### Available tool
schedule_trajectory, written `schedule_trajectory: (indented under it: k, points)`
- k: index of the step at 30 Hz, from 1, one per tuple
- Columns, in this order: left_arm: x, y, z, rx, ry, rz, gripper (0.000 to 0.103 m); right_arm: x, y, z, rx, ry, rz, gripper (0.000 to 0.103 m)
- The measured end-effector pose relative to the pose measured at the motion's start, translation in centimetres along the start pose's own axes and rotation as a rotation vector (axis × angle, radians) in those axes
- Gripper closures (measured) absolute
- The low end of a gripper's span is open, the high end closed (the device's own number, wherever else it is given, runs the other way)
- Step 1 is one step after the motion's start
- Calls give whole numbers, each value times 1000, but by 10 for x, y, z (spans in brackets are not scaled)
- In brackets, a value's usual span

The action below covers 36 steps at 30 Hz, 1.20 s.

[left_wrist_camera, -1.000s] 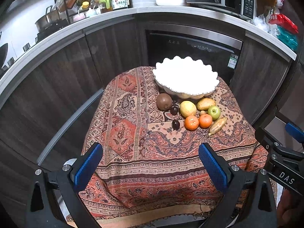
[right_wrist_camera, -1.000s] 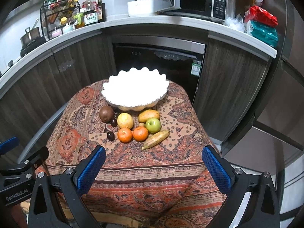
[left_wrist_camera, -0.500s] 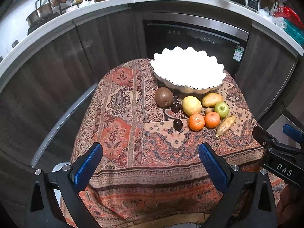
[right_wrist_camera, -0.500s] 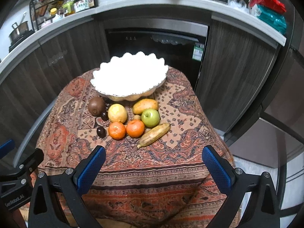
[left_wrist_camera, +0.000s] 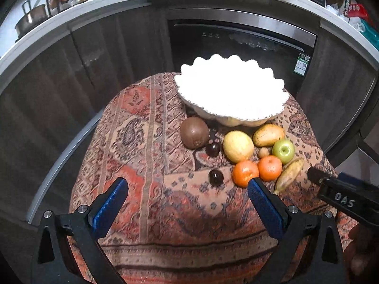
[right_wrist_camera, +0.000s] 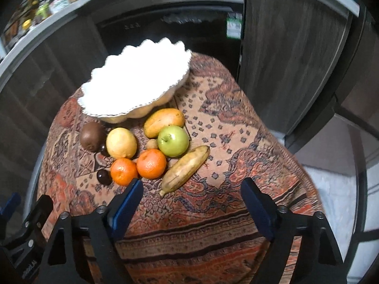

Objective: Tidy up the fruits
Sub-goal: 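Move the right tool to the banana and close it around it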

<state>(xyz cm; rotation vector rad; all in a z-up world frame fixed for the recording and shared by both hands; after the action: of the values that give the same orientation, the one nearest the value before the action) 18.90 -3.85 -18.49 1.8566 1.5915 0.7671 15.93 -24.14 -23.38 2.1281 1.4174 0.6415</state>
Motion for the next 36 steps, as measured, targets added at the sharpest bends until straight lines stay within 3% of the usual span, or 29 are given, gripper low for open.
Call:
schedule_trajectory:
  k: [6, 18, 23, 27, 36]
  points:
    - [-12, 16, 30, 11, -39, 33, 1, -4, -5, 36, 118, -19, 124, 36]
    - [-23, 34, 89, 109, -127, 71, 1, 0, -15, 74, 285, -68, 252, 42]
    - [-23, 34, 105, 142, -144, 78, 1, 1, -16, 81, 314, -111, 275, 43]
    - [-29, 33, 111, 157, -167, 78, 1, 4, -20, 91, 361, -102, 314, 58]
    - [-28, 31, 119, 175, -180, 53, 1, 13, -16, 109, 390, -120, 342, 59]
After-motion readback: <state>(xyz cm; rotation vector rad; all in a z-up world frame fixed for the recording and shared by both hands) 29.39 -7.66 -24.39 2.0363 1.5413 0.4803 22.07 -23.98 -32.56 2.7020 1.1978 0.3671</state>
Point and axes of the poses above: each gripper's, at about its wrist camera, not at the fingertips, and z roughly the way its jaws point, x to its left, y to its top, the point moved 10 cm from there along z, roughly the way its jaws point, and after that the axes turned 11 degrees about -x, right-handed, at the moved point
